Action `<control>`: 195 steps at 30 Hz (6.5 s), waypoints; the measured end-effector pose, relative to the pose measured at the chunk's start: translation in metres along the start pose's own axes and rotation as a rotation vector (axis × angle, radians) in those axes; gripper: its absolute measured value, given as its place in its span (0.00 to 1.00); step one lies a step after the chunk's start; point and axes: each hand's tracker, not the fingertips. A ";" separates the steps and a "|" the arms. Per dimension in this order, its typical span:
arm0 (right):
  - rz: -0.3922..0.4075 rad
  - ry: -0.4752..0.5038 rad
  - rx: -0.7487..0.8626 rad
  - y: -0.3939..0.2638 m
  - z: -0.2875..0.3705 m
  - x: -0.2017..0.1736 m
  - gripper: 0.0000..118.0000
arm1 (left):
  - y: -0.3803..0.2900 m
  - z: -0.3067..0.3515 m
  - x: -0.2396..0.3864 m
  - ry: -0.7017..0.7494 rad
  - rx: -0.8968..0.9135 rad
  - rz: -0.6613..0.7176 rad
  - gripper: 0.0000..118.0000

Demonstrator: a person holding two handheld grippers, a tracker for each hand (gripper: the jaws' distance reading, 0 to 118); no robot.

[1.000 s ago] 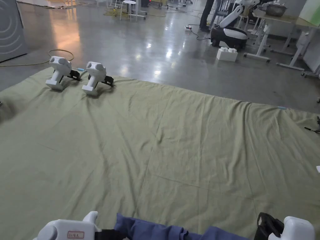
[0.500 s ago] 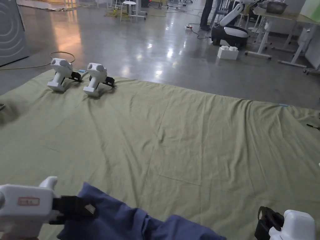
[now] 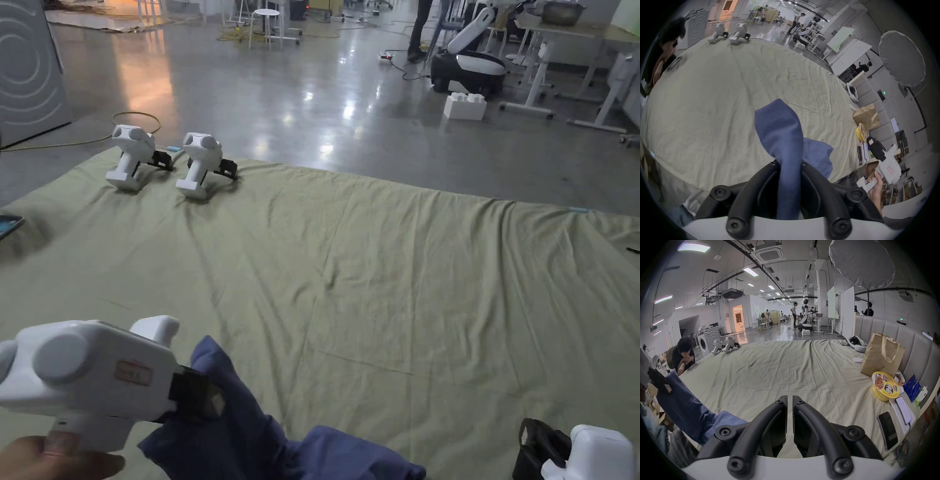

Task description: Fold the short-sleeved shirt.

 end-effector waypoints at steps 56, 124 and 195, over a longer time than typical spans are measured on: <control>-0.058 -0.041 -0.055 -0.023 0.008 0.041 0.07 | -0.095 -0.236 0.127 -0.092 -0.164 -0.061 0.10; 0.066 0.061 -0.221 -0.127 -0.059 -0.103 0.07 | -0.082 -0.113 -0.075 -0.243 0.175 0.211 0.74; 0.082 -0.083 0.073 0.034 -0.036 0.019 0.07 | 0.066 0.070 -0.326 0.345 -0.005 0.327 0.59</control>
